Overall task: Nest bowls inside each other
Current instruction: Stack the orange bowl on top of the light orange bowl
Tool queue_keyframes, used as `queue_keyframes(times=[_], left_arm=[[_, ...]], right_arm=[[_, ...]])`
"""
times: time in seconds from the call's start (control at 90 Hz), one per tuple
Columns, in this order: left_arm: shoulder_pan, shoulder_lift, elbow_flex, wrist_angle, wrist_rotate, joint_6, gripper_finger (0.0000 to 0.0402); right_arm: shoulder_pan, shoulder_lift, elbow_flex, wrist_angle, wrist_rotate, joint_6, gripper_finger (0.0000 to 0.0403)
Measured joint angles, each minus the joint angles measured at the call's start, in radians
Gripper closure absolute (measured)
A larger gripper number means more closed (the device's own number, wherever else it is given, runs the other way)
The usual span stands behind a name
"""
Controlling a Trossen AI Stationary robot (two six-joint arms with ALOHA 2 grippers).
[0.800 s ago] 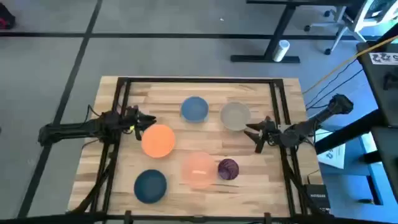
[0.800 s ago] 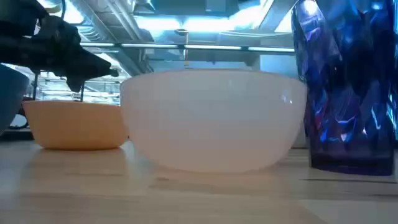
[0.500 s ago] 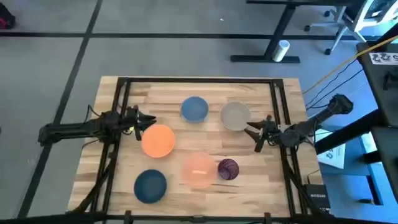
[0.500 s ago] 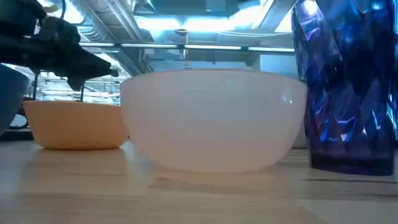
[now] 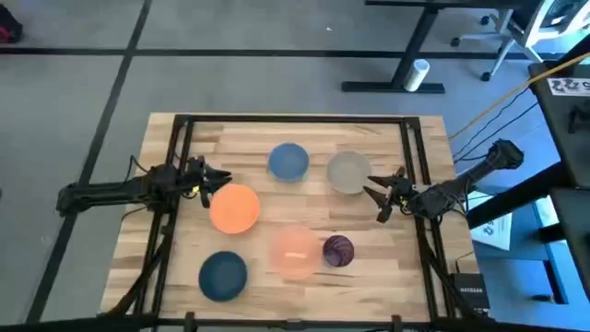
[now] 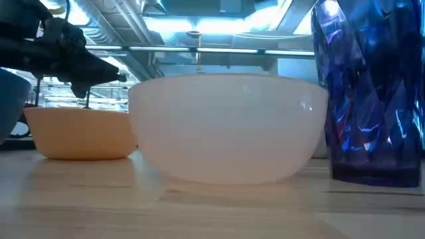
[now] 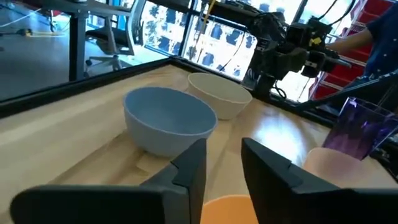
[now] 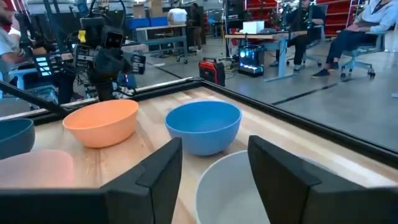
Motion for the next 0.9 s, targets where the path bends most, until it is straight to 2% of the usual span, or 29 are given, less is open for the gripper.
queue_keyframes(times=[0.144, 0.289, 0.444, 0.533, 0.667, 0.9], left_arm=[[0.0, -0.001, 0.0, 0.016, 0.0, -0.008, 0.0318], [0.0, -0.015, 0.006, 0.117, -0.001, 0.037, 0.0318], [0.0, -0.019, 0.095, 0.091, 0.0, 0.052, 0.0318], [0.0, -0.001, 0.217, -0.044, 0.004, 0.073, 0.0318], [0.0, 0.058, 0.472, -0.231, 0.003, 0.151, 0.0318], [0.0, 0.261, 0.9, -0.561, -0.02, 0.231, 0.0318]], right_arm=[[0.0, 0.0, 0.0, 0.002, 0.0, 0.004, 0.0233], [0.0, 0.0, 0.0, 0.027, 0.0, 0.004, 0.0233], [0.0, 0.0, 0.0, 0.069, -0.012, -0.009, 0.0233], [0.0, 0.0, 0.0, 0.069, -0.018, -0.01, 0.0233], [0.0, 0.0, 0.001, 0.08, -0.019, -0.004, 0.0233], [0.0, 0.0, 0.083, 0.015, -0.028, -0.067, 0.0233]])
